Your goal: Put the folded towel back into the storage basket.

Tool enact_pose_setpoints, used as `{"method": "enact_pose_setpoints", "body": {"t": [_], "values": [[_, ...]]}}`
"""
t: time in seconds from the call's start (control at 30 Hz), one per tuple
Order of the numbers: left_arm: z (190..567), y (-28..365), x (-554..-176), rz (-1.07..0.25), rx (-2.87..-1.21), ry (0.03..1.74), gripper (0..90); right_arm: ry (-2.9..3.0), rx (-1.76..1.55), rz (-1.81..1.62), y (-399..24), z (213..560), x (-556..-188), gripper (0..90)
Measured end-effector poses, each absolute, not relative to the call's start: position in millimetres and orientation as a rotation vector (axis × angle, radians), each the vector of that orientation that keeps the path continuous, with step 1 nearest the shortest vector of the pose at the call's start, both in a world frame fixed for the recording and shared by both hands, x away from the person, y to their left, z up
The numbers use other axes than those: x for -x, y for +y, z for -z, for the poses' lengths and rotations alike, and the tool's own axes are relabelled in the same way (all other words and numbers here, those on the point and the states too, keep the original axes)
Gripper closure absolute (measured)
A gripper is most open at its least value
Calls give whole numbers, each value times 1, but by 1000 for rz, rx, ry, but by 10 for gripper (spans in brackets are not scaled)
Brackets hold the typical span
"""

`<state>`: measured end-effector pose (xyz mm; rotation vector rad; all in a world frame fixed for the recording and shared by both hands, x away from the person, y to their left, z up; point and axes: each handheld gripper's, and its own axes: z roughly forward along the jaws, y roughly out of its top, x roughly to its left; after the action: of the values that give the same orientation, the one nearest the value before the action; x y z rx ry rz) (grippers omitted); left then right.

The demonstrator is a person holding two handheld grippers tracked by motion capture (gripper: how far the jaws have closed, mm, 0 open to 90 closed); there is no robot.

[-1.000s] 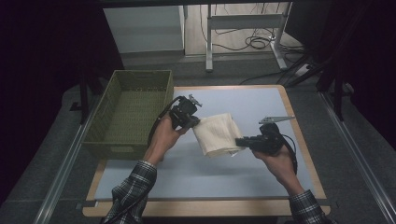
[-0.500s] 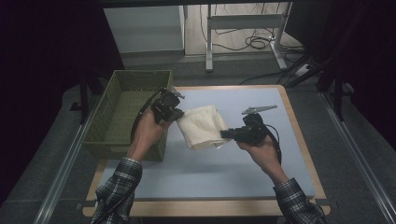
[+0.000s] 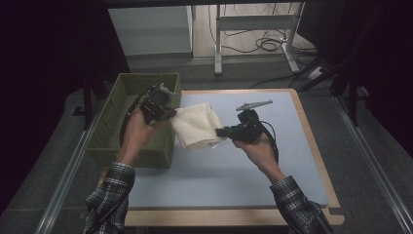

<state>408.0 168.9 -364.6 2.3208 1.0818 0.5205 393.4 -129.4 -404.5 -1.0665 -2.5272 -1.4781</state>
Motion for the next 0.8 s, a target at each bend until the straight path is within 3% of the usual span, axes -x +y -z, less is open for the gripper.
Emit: {"method": "enact_pose_setpoints", "body": {"t": [0.8], "values": [[356, 245, -410, -643, -2262, 1271, 849, -2498, 1012, 1499, -39, 402, -409, 818]]}}
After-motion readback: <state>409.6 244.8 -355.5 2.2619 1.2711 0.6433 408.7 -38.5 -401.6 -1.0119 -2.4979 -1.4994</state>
